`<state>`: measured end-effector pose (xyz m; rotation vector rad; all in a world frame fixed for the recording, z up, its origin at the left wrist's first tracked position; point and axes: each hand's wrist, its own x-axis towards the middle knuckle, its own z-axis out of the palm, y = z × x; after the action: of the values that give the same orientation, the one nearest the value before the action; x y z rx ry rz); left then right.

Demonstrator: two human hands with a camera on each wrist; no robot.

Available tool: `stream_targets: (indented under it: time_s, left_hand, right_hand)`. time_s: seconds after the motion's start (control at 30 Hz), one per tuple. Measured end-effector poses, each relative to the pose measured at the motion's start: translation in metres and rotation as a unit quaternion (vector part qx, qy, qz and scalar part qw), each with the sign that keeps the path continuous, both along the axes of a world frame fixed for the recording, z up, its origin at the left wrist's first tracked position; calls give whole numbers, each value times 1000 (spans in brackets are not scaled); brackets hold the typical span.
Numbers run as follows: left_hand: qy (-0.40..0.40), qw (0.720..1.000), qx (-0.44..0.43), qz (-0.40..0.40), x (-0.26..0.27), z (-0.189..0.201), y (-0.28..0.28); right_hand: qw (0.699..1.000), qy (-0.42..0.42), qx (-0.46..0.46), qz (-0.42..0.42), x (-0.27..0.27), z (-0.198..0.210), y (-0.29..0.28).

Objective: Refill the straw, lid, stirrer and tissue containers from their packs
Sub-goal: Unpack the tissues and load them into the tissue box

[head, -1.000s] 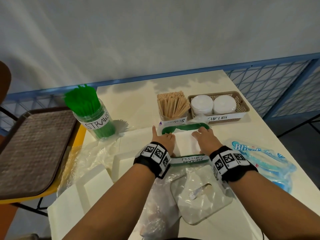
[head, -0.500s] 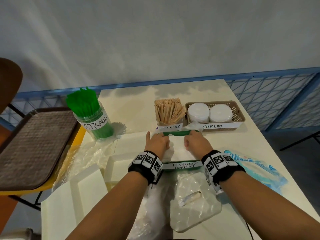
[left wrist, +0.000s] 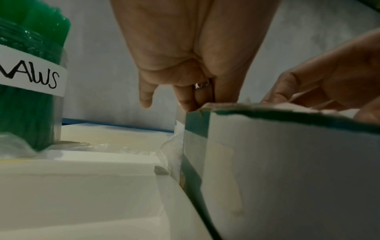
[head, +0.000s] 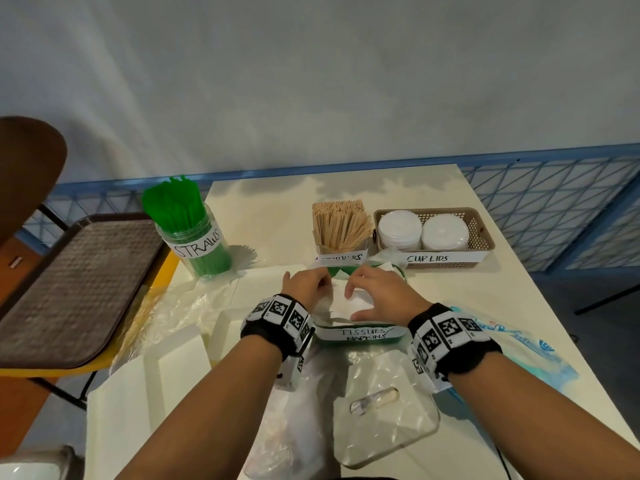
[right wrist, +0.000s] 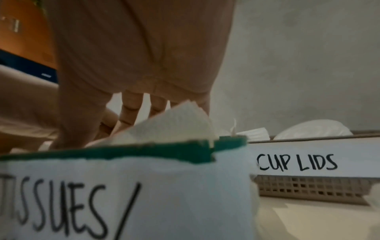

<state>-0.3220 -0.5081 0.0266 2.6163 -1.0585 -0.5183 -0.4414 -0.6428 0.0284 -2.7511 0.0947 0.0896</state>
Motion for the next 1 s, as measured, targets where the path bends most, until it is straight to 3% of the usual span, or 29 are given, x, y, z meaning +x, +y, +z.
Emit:
stream_targets:
  time_s: [0.13, 0.3, 0.37, 0.43, 0.57, 0.6, 0.67, 0.73, 0.77, 0.83, 1.0]
  left_hand:
    - [7, 1000, 0, -1, 2, -1, 0]
    - [16, 999, -52, 0, -1, -1, 3]
    - [37, 994, -101, -31, -5, 3, 8]
    - [24, 992, -96, -81, -8, 7, 11]
    - [-11, 995, -67, -79, -6, -1, 13]
    - [4, 995, -85, -57, -6, -3, 13]
    - [31, 994, -97, -25, -9, -3, 14]
    - [43, 994, -100, -12, -10, -5, 14]
    - [43, 994, -101, -10, -11, -5, 14]
    - [45, 993, -108, 1, -13, -5, 14]
    - [44, 992, -121, 11, -19, -4, 15]
  right_hand:
    - [997, -23, -70, 27, 1, -3, 6]
    - [996, -75, -40, -35, 1, 0, 10]
    - [991, -104, -6, -83, 1, 3, 9]
    - [986, -116, 15, -119, -2, 7, 8]
    - [962, -257, 7, -87, -24, 22, 25]
    - [973, -224, 30, -45, -33, 25, 33]
    - [997, -32, 48, 60, -52, 20, 47]
    - [980, 155, -13, 126, -65, 5, 53]
    - [969, 205, -44, 132, -70, -4, 53]
    - [959, 241, -78, 127, -76, -18, 53]
    - [961, 217, -106, 136, -87, -30, 61]
